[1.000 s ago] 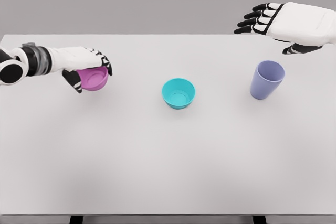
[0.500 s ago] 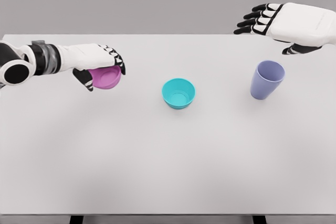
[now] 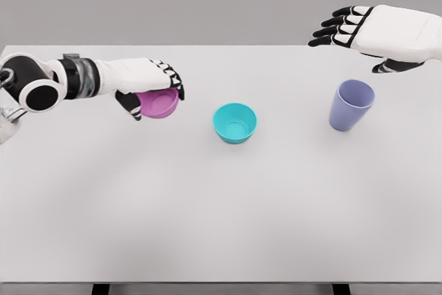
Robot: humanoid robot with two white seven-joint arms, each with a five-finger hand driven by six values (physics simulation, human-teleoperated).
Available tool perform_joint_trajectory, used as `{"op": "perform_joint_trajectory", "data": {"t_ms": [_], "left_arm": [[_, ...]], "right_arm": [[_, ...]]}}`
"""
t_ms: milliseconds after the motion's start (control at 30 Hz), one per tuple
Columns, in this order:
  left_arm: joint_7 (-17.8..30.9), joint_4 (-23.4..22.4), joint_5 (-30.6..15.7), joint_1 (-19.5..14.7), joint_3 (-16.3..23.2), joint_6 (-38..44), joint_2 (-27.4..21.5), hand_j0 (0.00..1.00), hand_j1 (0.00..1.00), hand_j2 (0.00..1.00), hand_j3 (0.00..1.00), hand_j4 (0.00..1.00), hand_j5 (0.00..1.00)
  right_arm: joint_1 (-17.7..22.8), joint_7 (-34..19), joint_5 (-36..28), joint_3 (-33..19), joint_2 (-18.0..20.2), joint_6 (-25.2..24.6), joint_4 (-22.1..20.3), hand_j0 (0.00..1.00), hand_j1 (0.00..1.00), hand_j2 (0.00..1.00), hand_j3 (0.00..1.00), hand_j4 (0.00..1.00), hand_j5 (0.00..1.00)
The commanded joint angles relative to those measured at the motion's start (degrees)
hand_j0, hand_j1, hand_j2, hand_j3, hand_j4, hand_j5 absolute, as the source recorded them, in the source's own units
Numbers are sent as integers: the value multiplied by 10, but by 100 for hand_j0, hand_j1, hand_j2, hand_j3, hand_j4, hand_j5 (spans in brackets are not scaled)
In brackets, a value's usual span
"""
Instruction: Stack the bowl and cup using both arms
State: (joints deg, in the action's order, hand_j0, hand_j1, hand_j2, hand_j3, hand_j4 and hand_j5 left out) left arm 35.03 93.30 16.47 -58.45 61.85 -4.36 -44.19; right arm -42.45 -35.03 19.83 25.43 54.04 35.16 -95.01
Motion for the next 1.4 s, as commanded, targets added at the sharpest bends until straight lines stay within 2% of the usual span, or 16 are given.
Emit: {"op": "perform_joint_trajectory", "data": {"t_ms": [0, 767, 1000, 1367], "left_arm": [[0, 0, -1, -2, -1, 0, 9, 62, 62, 62, 62, 62, 62], [0, 1, 1, -4, -1, 1, 76, 62, 62, 62, 62, 62, 62], [0, 0, 24, -4, 0, 1, 111, 62, 62, 62, 62, 62, 62], [0, -2, 29, -3, 2, 2, 139, 62, 62, 62, 62, 62, 62]], "right_arm": [[0, 0, -2, 0, 1, -2, 0, 100, 100, 100, 100, 100, 100], [0, 0, -2, 0, 3, -2, 2, 100, 100, 100, 100, 100, 100], [1, 0, -2, 0, 1, -2, 3, 100, 100, 100, 100, 100, 100], [1, 0, -2, 0, 1, -2, 3, 100, 100, 100, 100, 100, 100]]}}
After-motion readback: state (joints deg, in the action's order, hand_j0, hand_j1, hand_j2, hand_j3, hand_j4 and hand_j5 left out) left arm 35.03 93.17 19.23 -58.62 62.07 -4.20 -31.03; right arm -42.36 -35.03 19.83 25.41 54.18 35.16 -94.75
